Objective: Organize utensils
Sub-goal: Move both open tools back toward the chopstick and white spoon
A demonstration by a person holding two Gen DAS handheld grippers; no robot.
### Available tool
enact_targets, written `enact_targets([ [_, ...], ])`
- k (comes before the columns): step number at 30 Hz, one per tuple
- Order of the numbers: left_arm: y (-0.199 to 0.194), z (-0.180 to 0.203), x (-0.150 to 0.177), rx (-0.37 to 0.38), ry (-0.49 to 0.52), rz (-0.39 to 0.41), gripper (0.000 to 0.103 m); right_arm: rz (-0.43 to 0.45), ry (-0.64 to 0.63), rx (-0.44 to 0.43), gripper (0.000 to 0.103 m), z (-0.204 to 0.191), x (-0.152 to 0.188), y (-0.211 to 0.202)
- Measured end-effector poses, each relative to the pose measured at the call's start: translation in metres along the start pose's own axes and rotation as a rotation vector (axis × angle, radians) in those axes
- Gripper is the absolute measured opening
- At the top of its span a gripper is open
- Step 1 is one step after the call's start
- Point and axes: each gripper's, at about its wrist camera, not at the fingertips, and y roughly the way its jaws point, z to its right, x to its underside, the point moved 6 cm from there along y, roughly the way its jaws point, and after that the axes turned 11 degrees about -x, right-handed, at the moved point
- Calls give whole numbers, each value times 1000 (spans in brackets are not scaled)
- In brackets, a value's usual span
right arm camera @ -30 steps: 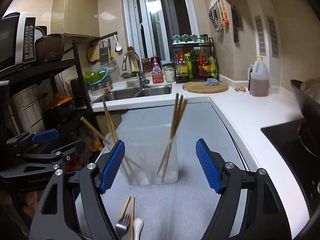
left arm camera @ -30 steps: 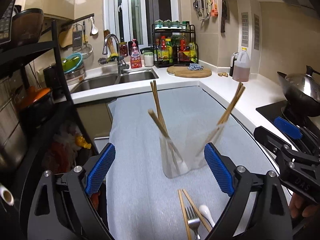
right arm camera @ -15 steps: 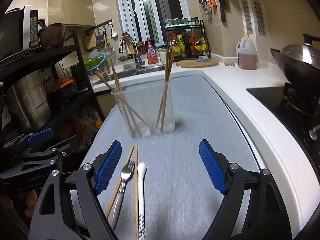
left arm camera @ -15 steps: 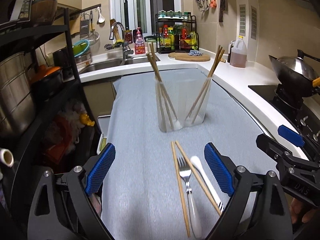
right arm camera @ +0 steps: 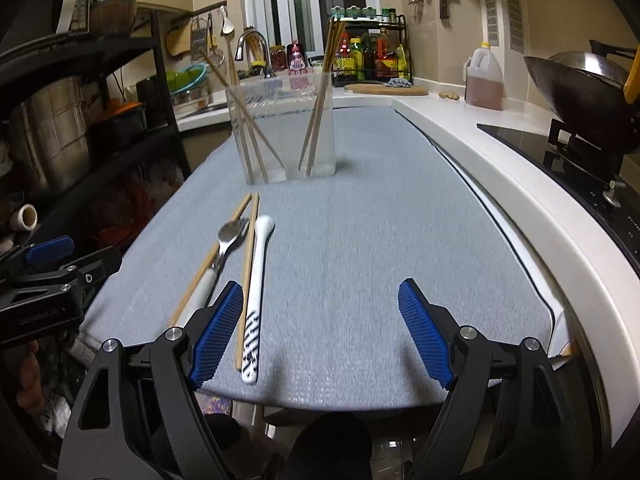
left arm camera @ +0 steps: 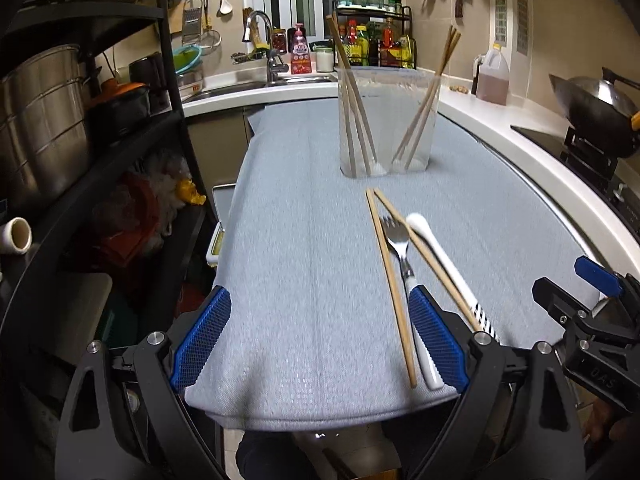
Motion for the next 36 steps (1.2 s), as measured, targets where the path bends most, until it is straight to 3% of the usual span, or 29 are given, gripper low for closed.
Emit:
enact_targets([
  [8,14,10,20,-3,14,-22,88,-60,-51,-91,45,-15,18,19],
  [23,34,22,33,-21,50,-60,88,-106,-77,-91,44,-19,27,40],
  [36,38,29,35,35,49,-74,88,-113,-80,-122,44,-21,24,46],
])
